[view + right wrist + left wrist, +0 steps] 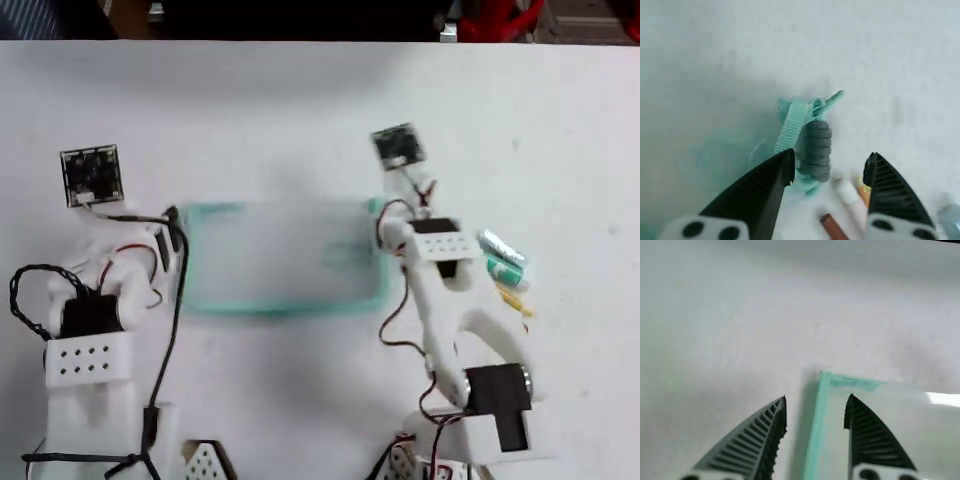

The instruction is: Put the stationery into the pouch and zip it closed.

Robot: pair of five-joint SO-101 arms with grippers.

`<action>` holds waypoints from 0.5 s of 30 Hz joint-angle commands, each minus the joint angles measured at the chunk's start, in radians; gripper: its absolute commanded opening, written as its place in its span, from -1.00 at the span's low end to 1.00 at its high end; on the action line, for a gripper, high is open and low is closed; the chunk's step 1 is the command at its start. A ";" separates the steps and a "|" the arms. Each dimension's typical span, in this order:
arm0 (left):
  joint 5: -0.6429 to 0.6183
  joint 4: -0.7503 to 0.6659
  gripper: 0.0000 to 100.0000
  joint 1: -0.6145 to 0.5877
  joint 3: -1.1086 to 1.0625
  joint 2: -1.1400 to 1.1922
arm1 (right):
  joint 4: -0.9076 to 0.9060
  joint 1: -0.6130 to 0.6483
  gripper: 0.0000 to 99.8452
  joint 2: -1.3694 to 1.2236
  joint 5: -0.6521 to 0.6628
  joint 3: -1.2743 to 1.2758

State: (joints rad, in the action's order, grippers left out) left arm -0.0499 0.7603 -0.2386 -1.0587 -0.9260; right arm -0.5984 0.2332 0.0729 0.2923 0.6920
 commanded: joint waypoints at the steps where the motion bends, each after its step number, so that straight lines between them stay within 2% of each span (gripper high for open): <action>1: 0.008 -0.025 -0.60 0.015 0.008 -0.005 | -0.081 0.110 -0.55 0.054 0.084 -0.035; 4: 0.008 -0.025 -0.60 0.015 0.008 -0.005 | -0.108 0.120 -0.55 0.071 0.141 -0.035; 8: 0.008 -0.025 -0.60 0.015 0.008 -0.005 | -0.024 -0.056 -0.55 0.110 0.143 -0.035; 10: 0.008 -0.025 -0.60 0.015 0.009 -0.005 | 0.025 -0.099 -0.54 0.104 0.114 -0.021; 15: 0.008 -0.025 -0.60 0.016 0.008 -0.005 | 0.061 -0.035 -0.54 0.047 0.135 -0.009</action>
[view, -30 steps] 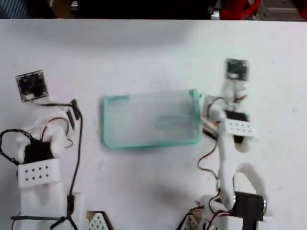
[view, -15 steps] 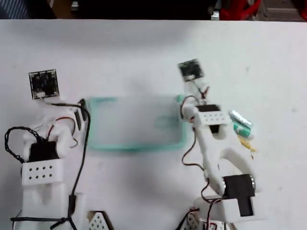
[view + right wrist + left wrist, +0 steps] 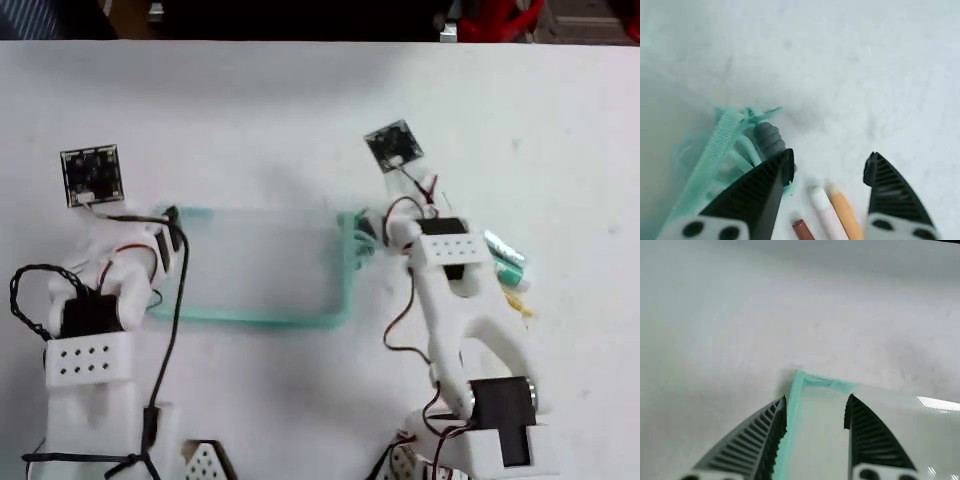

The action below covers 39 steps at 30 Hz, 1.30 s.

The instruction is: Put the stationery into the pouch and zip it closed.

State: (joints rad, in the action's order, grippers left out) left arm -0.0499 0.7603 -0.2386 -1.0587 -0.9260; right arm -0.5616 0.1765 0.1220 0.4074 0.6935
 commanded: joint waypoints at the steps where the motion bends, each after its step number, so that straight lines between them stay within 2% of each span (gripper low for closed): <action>1: 0.008 -0.025 -0.60 0.016 0.008 -0.005 | 0.028 0.036 -0.55 -0.013 0.044 -0.011; 7: 0.008 -0.025 -0.60 0.015 0.008 -0.005 | 0.051 0.068 -0.55 -0.099 0.080 -0.049; 11: 0.008 -0.025 -0.60 0.015 0.006 -0.005 | 0.042 0.061 -0.56 -0.266 0.083 -0.166; 13: 0.008 -0.025 -0.60 0.015 0.006 -0.005 | -0.004 0.061 -0.69 -0.341 0.118 -0.233; 16: 0.003 -0.020 -0.59 0.012 0.009 -0.005 | -0.154 0.048 -1.00 -0.355 0.183 -0.327; 18: 0.002 -0.017 -0.59 0.018 0.009 -0.007 | -0.225 0.048 -0.92 -0.346 0.186 -0.359; 23: 0.002 -0.003 -0.41 0.064 0.005 -0.007 | -0.332 0.056 -0.96 -0.186 0.190 -0.371; 26: 0.006 0.017 -0.41 0.093 0.006 -0.007 | -0.387 0.071 -0.97 -0.018 0.187 -0.371; 31: 0.008 0.014 -0.41 0.088 0.006 -0.007 | -0.532 0.179 -0.97 0.292 0.193 -0.394; 35: 0.008 0.014 -0.41 0.088 0.006 -0.007 | -0.659 0.257 -0.97 0.472 0.192 -0.509; 39: 0.008 0.017 -0.41 0.088 0.006 -0.007 | -0.742 0.278 -0.97 0.549 0.192 -0.671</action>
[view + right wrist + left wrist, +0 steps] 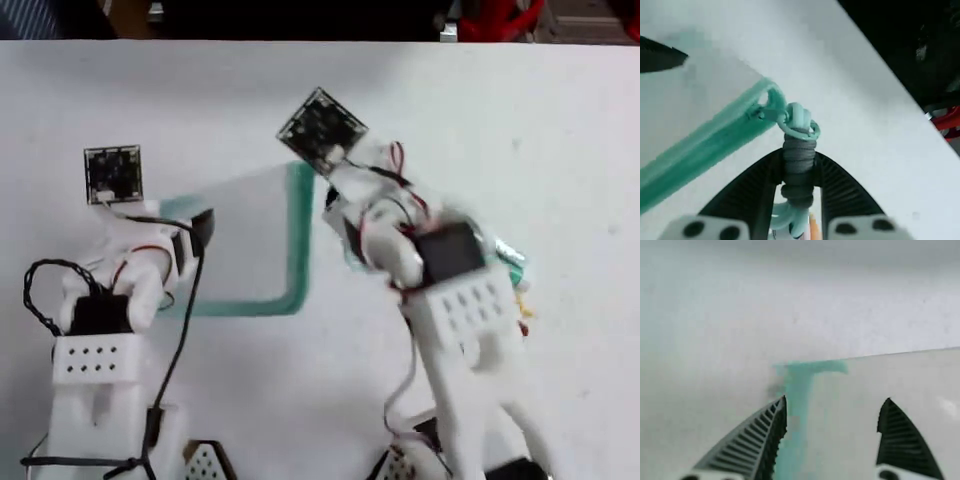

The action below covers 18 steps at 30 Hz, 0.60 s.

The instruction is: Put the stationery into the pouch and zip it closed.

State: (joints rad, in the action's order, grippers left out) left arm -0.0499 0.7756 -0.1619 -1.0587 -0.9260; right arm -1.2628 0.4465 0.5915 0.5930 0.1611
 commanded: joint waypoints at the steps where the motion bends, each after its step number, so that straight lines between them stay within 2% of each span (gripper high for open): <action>1: 0.008 0.002 -0.41 0.012 0.006 -0.007 | -0.051 0.008 -0.97 0.085 0.006 -0.176; 8: 0.008 0.002 -0.41 0.012 0.008 -0.007 | -0.097 0.031 -0.97 0.039 0.002 -0.408; 18: 0.009 0.002 -0.41 0.010 0.008 -0.007 | -0.071 0.041 -0.97 -0.113 0.000 -0.423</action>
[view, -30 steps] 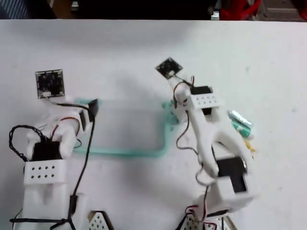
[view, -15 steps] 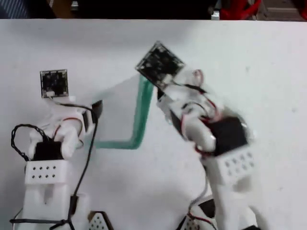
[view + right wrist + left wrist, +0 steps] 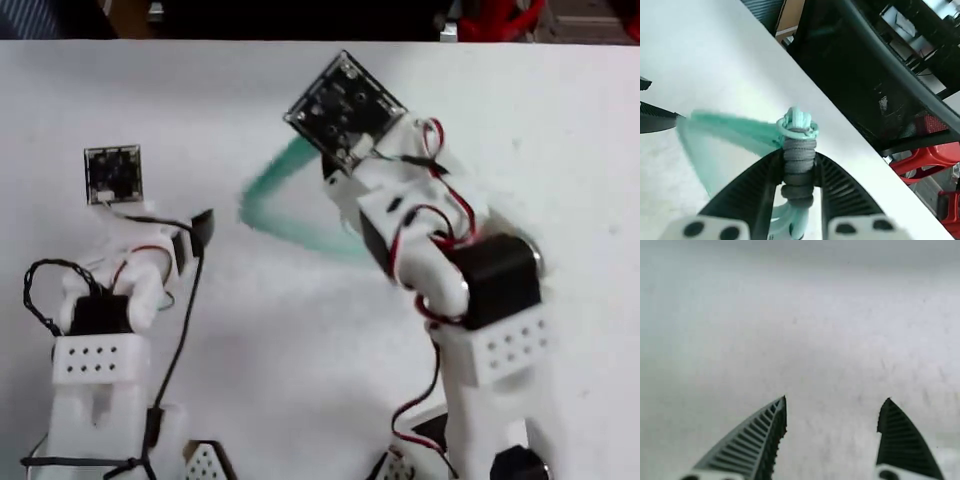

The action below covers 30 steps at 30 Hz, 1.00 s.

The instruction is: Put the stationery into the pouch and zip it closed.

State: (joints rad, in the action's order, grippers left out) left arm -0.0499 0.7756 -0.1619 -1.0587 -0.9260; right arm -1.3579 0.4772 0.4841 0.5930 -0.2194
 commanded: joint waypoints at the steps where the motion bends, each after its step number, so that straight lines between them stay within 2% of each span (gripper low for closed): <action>1: 0.009 0.000 -0.41 0.010 0.008 -0.007 | 0.031 0.010 -0.97 -0.010 0.000 -0.043; 14: 0.009 0.000 -0.41 0.008 0.008 -0.007 | 0.028 -0.001 -0.97 -0.012 -0.049 0.043; 18: 0.009 0.006 -0.41 0.008 0.011 -0.012 | 0.027 -0.062 -0.97 -0.004 -0.048 0.086; 25: 0.058 0.143 -0.40 0.019 0.028 -0.274 | -0.070 -0.189 -0.97 0.001 -0.044 0.104; 27: 0.089 0.189 -0.40 0.058 0.029 -0.380 | -0.124 -0.193 -0.97 0.027 0.025 0.107; 30: 0.153 0.272 -0.40 0.196 0.032 -0.504 | -0.216 -0.189 -0.97 0.107 0.178 0.120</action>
State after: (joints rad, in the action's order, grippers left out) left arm 0.0560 0.9889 -0.0836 -1.0587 -1.3096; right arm -1.5052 0.2946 0.5132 0.6559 -0.1028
